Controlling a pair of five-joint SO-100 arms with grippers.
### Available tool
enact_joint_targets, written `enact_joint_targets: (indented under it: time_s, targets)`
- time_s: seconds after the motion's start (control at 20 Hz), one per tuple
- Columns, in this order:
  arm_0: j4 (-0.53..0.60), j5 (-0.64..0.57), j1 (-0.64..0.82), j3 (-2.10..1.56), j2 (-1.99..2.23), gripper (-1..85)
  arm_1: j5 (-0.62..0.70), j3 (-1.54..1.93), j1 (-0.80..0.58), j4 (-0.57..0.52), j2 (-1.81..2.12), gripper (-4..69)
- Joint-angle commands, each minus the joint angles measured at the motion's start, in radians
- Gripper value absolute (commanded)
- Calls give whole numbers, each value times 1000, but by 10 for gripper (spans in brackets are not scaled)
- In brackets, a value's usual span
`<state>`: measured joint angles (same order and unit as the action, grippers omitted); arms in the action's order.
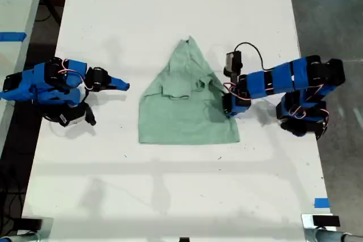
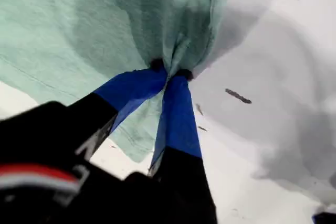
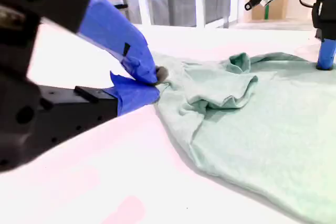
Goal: Fold t shirt
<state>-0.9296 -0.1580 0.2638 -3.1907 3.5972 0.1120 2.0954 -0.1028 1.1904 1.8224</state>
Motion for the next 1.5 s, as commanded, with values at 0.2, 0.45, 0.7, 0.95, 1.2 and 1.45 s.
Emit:
enact_joint_targets:
  time_s: [0.2,0.45,0.7,0.95,1.2,1.45]
  targets:
    - [0,15,-5,-12,8,-1,152,-313,-49,160,163,-5]
    - [0,15,-5,-12,8,-1,249,-699,17,101,-147,-5]
    - [-2,15,-8,-12,8,-1,319,-1012,48,52,-566,218]
    - [-2,15,-8,-12,8,-1,307,-1092,61,166,-511,193]
    - [-2,15,-9,-11,8,-1,298,-968,26,383,-140,16]
    - [-2,15,-6,-11,8,-1,290,-397,26,354,422,17]
